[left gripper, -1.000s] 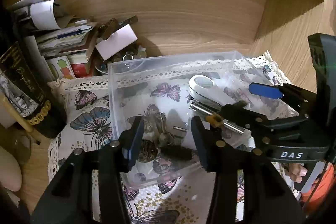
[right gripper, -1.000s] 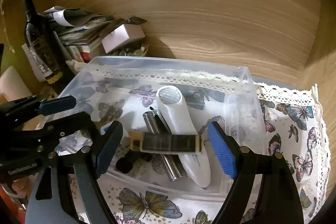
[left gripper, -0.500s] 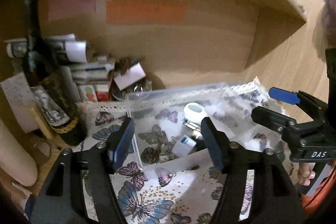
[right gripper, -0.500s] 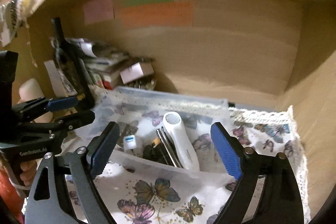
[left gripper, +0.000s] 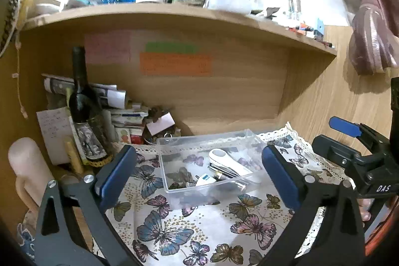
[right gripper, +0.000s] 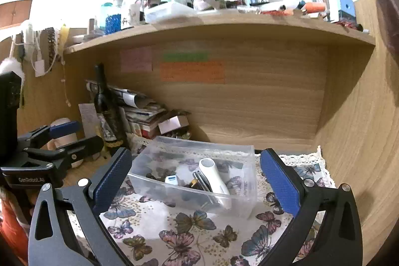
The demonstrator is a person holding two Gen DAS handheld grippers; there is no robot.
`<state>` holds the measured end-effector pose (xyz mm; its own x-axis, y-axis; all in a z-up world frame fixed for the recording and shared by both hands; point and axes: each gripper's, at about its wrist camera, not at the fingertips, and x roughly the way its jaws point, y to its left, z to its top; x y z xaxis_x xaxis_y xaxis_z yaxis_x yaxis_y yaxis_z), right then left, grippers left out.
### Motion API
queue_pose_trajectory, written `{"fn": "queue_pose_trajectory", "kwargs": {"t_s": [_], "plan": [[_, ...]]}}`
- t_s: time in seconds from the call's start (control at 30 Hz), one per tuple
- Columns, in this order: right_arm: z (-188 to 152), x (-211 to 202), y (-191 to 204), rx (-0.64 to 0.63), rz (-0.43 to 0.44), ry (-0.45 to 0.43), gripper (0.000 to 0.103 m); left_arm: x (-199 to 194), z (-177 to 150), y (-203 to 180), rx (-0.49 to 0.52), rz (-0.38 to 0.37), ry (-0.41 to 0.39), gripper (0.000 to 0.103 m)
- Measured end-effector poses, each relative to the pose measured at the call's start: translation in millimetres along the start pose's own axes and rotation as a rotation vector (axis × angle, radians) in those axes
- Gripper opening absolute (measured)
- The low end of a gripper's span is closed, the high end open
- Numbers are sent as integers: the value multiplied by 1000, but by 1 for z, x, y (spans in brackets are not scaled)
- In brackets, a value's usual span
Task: Organize rigid objects
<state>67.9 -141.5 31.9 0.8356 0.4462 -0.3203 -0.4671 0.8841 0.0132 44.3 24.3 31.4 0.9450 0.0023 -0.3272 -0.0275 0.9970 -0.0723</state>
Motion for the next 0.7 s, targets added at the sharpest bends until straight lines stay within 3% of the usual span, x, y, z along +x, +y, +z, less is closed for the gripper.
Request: {"fn": "queue_pose_trajectory", "kwargs": {"t_s": [0.7], "plan": [[-5,-19,6,-7,-7,-30,103,-25,-3,-11,32,17,-59,103]]}}
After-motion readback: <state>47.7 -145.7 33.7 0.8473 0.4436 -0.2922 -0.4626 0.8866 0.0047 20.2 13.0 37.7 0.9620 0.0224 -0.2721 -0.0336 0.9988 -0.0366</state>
